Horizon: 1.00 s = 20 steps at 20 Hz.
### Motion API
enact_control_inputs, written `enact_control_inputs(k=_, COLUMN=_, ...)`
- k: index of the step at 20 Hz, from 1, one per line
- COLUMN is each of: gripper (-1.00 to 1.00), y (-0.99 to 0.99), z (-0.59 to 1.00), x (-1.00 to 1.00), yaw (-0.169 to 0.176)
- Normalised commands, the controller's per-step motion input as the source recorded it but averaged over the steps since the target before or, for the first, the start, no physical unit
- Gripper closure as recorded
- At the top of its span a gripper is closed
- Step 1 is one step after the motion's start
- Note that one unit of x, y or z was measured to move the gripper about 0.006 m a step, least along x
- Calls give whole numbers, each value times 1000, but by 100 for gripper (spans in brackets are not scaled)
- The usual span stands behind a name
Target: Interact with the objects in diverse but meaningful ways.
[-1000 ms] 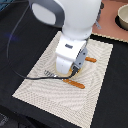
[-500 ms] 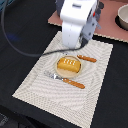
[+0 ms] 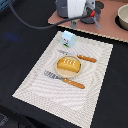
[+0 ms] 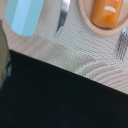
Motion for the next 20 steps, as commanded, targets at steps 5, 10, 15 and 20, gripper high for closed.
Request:
enact_control_inputs(k=5, gripper=-100, y=131, z=-570, x=-278, yaw=165)
enact_control_inputs(k=10, gripper=-100, y=59, z=-499, x=-81, yaw=133)
enact_control_inputs(k=15, gripper=-100, y=163, z=-229, x=-62, yaw=111)
enact_control_inputs(k=20, gripper=-100, y=259, z=-105, x=-41, yaw=104)
